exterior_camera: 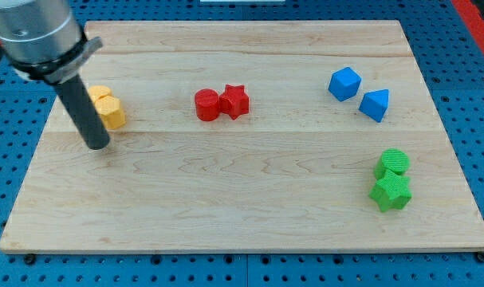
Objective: Place your arm to the bottom of the red star
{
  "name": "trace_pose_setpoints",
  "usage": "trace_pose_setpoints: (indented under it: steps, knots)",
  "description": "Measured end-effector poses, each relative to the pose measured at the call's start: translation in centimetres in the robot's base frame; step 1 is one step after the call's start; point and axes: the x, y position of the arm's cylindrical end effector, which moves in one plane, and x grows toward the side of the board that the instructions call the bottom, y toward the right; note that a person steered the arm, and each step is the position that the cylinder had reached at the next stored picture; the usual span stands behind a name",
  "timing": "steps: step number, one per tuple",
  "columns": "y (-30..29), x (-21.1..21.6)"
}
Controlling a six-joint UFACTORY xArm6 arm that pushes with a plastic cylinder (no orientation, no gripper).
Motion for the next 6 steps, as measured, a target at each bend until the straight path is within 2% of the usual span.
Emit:
trace_pose_setpoints:
  steps: [3, 6]
  knots:
    - [16.5, 0.0]
    - [20.3, 0.8]
